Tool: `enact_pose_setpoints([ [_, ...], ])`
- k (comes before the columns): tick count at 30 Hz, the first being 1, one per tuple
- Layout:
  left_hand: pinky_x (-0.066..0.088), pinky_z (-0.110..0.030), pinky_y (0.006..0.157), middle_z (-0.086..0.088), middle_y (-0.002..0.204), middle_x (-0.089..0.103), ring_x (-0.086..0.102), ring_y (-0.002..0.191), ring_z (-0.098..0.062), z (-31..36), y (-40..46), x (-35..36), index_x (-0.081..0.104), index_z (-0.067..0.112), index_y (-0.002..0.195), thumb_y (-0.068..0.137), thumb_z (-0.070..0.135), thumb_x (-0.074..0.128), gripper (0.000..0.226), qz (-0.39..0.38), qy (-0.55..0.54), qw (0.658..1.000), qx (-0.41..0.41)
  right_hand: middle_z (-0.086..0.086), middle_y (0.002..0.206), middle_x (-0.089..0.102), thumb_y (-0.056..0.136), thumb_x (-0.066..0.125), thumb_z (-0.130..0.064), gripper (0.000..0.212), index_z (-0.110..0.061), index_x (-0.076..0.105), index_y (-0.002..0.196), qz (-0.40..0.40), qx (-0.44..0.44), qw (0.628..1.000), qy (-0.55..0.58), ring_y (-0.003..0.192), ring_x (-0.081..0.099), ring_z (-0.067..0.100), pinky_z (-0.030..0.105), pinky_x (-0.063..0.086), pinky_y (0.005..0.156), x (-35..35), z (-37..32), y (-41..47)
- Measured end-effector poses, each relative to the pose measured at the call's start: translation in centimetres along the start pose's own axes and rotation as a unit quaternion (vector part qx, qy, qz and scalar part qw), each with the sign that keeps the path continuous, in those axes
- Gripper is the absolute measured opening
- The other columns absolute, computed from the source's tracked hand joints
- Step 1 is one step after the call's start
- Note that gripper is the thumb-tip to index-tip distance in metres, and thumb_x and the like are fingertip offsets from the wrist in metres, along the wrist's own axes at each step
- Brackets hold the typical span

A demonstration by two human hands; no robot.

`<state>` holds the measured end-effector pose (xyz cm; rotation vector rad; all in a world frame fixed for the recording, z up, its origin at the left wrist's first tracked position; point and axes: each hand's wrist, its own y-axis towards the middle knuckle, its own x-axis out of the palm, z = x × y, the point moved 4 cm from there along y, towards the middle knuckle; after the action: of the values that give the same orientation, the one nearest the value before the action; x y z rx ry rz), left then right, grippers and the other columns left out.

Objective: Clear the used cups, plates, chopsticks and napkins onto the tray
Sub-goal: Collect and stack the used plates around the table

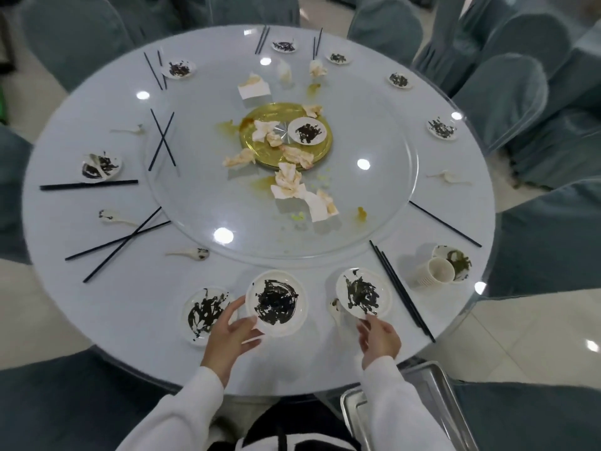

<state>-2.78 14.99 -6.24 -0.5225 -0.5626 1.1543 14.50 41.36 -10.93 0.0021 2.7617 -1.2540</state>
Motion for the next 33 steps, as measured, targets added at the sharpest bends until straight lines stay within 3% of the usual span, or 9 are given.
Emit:
enact_pose_setpoints([
  [10, 0.061, -0.036, 0.078, -0.011, 0.103, 0.079, 0.076, 0.089, -0.027, -1.4, -4.5, -8.5, 0.062, 0.03, 0.134, 0.099, 0.008, 0.07, 0.042, 0.009, -0.026, 0.999, 0.033, 0.003, 0.076, 0.074, 0.088, 0.083, -0.009, 0.022, -0.019, 0.069, 0.102, -0.124, -0.062, 0.988, -0.065, 0.068, 0.068, 0.014, 0.027, 0.05, 0.061, 1.3, 5.4, -11.1],
  [16, 0.065, -0.035, 0.073, -0.021, 0.104, 0.075, 0.076, 0.08, -0.029, -3.6, -7.6, -14.3, 0.068, 0.03, 0.132, 0.099, 0.007, 0.071, 0.041, 0.016, -0.1, 0.995, 0.026, 0.005, 0.087, 0.08, 0.087, 0.085, -0.015, 0.026, -0.019, 0.074, 0.111, -0.218, -0.08, 0.961, -0.153, 0.071, 0.069, 0.013, 0.029, 0.052, 0.068, 2.8, 10.3, -16.5],
  [20, 0.066, -0.045, 0.08, -0.023, 0.112, 0.076, 0.077, 0.098, -0.041, -3.5, -9.2, -17.9, 0.066, 0.03, 0.133, 0.1, 0.007, 0.07, 0.041, 0.023, -0.132, 0.99, 0.04, 0.006, 0.087, 0.08, 0.087, 0.086, -0.019, 0.025, -0.019, 0.076, 0.11, -0.256, -0.102, 0.938, -0.212, 0.068, 0.069, 0.012, 0.028, 0.051, 0.066, 4.5, 12.6, -19.3],
  [23, 0.065, -0.051, 0.086, -0.018, 0.113, 0.078, 0.076, 0.103, -0.04, -3.7, -10.3, -20.0, 0.064, 0.031, 0.136, 0.1, 0.01, 0.07, 0.043, 0.015, -0.138, 0.989, 0.058, 0.005, 0.083, 0.078, 0.088, 0.084, -0.019, 0.018, -0.019, 0.077, 0.105, -0.282, -0.135, 0.917, -0.247, 0.064, 0.066, 0.012, 0.029, 0.049, 0.065, 5.7, 14.0, -21.4],
  [29, 0.066, -0.044, 0.079, -0.011, 0.114, 0.079, 0.077, 0.103, -0.035, -3.5, -11.3, -21.8, 0.065, 0.037, 0.133, 0.097, 0.014, 0.074, 0.043, 0.0, -0.163, 0.983, 0.08, 0.003, 0.078, 0.077, 0.093, 0.079, -0.02, 0.008, -0.017, 0.076, 0.1, -0.311, -0.228, 0.872, -0.303, 0.061, 0.064, 0.012, 0.029, 0.049, 0.062, 7.4, 15.3, -24.8],
  [33, 0.066, -0.043, 0.079, -0.01, 0.116, 0.079, 0.077, 0.104, -0.034, -3.4, -11.4, -22.2, 0.065, 0.037, 0.133, 0.096, 0.013, 0.074, 0.044, -0.005, -0.162, 0.983, 0.087, 0.002, 0.088, 0.077, 0.094, 0.078, -0.019, 0.004, -0.019, 0.076, 0.098, -0.309, -0.284, 0.85, -0.317, 0.076, 0.069, 0.015, 0.026, 0.053, 0.063, 7.8, 15.5, -26.0],
])
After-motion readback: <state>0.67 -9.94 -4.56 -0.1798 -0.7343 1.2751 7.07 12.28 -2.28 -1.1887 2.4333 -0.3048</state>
